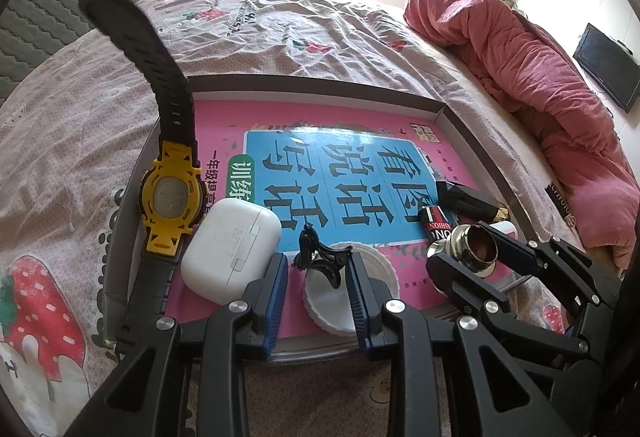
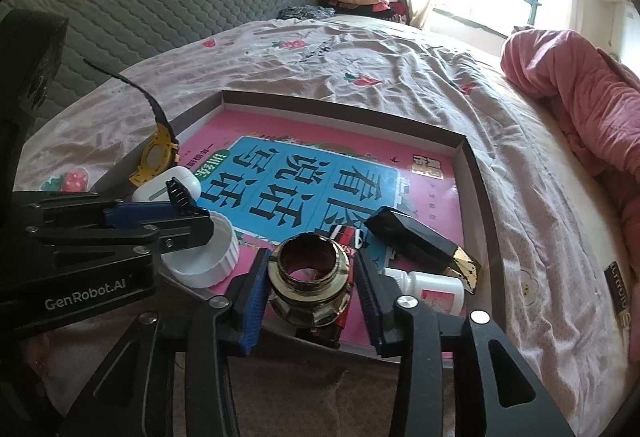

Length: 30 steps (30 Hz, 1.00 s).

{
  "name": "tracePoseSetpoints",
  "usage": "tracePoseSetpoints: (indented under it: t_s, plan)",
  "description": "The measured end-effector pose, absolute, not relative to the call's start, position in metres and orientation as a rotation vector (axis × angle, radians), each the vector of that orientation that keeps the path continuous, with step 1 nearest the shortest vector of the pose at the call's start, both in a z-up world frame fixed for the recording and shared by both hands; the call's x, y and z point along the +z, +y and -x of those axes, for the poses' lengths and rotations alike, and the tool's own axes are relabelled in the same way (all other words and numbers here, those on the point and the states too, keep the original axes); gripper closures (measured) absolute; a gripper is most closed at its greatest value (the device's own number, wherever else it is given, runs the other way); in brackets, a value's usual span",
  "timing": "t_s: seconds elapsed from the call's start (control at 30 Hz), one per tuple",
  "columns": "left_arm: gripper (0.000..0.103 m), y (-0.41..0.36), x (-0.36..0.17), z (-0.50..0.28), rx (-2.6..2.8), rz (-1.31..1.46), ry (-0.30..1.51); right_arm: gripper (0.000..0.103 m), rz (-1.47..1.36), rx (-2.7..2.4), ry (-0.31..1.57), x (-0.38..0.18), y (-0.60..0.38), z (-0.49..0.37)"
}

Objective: Organize rigid objects
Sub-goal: 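Lower the metal jar into the box beside the pill bottle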

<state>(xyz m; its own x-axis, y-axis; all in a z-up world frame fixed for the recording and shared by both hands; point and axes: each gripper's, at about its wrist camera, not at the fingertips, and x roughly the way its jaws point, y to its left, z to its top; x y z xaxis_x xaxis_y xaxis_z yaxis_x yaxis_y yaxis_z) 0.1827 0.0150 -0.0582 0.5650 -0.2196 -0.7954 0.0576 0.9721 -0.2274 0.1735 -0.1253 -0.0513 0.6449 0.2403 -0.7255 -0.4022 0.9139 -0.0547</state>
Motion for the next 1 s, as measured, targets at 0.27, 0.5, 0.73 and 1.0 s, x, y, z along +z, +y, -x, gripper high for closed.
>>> tracePoseSetpoints:
  t_s: [0.27,0.5,0.73,1.0]
  plan:
    - [0.073,0.014,-0.058,-0.183,-0.164,0.184,0.959,0.049,0.212,0.315,0.784,-0.050,-0.134,-0.172]
    - [0.073,0.015,-0.057,-0.182,-0.165,0.185,0.957,0.045,0.202,0.307,0.765,-0.047,-0.136,-0.169]
    - [0.073,0.012,-0.056,-0.180,-0.169,0.176,0.961,0.044,0.193,0.312,0.758,-0.045,-0.136,-0.168]
    - [0.073,0.010,-0.056,-0.179,-0.167,0.170,0.963,0.037,0.174,0.319,0.728,-0.037,-0.137,-0.165]
